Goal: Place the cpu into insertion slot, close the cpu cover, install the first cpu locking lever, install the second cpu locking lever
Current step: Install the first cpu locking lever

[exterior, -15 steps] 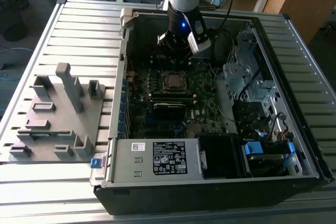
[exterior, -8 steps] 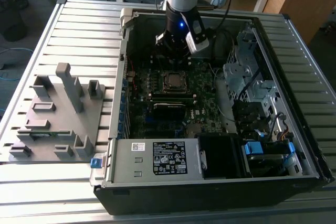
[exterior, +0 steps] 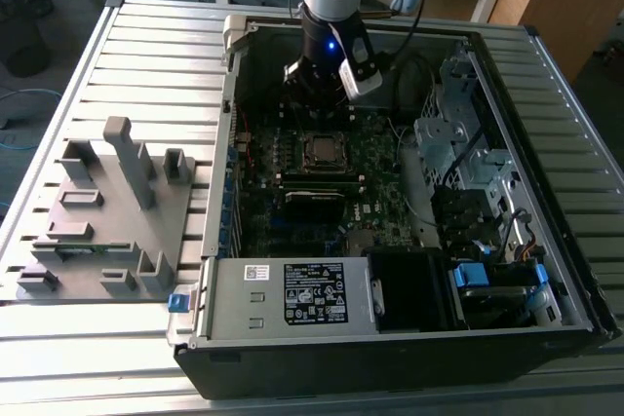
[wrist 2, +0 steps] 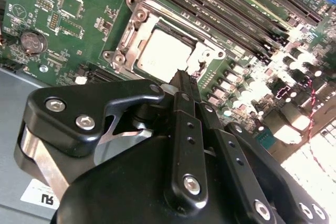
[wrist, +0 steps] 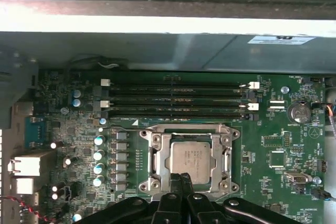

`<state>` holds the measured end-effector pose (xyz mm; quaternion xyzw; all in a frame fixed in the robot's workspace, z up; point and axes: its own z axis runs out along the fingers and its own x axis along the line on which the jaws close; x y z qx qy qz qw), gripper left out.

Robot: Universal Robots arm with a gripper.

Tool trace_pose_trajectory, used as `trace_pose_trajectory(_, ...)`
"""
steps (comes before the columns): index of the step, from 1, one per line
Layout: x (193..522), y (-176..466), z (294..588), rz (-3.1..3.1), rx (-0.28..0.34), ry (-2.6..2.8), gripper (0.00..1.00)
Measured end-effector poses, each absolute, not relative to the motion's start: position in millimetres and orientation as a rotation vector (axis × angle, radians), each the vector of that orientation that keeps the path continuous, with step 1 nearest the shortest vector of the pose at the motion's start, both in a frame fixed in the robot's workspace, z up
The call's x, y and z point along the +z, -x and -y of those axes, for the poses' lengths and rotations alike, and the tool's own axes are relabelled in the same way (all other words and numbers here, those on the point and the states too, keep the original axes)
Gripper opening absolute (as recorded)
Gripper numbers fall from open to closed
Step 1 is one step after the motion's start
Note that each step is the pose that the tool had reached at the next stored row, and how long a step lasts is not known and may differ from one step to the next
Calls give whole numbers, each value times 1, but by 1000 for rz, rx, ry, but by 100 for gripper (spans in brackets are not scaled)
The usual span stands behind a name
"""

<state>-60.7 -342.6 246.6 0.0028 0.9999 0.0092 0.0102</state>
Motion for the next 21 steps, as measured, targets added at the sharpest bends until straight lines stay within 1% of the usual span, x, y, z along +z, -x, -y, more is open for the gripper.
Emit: trace_pose_trajectory(21,247,84,343,-3121,29,-9,10)
